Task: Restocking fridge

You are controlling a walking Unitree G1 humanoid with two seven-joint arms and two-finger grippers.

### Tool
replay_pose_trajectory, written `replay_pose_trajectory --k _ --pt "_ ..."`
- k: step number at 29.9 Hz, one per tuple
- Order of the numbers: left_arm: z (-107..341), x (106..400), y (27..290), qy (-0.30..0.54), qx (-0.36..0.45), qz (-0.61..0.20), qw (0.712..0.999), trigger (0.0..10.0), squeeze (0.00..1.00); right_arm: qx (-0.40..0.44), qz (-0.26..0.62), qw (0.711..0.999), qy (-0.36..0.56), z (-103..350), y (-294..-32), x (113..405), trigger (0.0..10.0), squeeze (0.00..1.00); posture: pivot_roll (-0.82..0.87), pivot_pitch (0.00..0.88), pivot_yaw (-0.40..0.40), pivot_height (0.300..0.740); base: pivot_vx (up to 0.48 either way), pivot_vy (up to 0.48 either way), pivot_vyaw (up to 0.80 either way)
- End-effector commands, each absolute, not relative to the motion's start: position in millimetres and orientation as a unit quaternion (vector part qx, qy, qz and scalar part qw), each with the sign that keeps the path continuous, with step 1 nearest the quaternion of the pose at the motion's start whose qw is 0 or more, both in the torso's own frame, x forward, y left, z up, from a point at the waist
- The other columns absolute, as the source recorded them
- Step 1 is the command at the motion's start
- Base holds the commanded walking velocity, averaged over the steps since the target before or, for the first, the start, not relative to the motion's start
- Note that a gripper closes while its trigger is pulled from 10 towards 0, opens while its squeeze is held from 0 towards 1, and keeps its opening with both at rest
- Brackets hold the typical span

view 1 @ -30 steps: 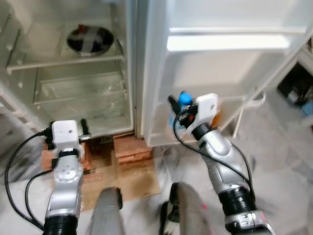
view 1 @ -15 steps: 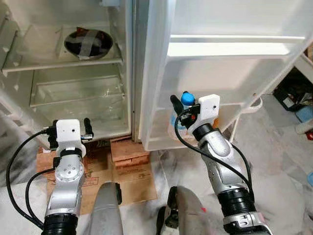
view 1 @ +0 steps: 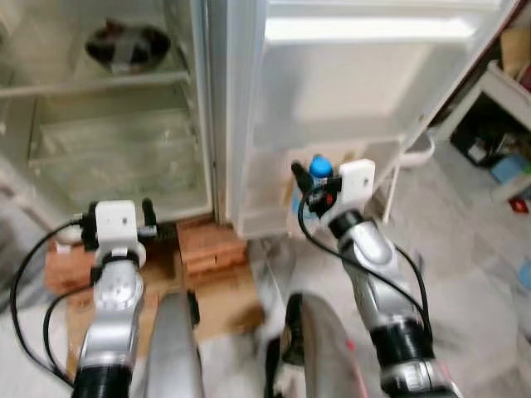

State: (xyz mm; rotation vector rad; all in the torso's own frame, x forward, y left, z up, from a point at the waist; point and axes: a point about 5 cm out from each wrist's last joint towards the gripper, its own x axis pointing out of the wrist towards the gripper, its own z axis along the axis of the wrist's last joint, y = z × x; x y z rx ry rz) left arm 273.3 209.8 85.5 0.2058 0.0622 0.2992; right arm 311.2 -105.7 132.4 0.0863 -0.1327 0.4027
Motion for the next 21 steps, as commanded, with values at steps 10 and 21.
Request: replay_pose_trajectory --k 10,21 --pt "86.8 271.4 208.9 0.024 0.107 0.146 0.983 10.0 0.0 -0.018 0.315 0.947 -0.062 129.2 -82.9 305.7 10.0 0.0 0.06 0.168 -0.08 0.536 0.0 0.0 0.0" --pt "86.7 264.5 214.4 0.024 0.115 0.145 0.982 10.0 0.0 -0.042 0.402 0.904 -0.138 151.1 -67.2 306.1 10.0 0.0 0.08 0.187 -0.09 0.536 0.146 0.0 0.0"
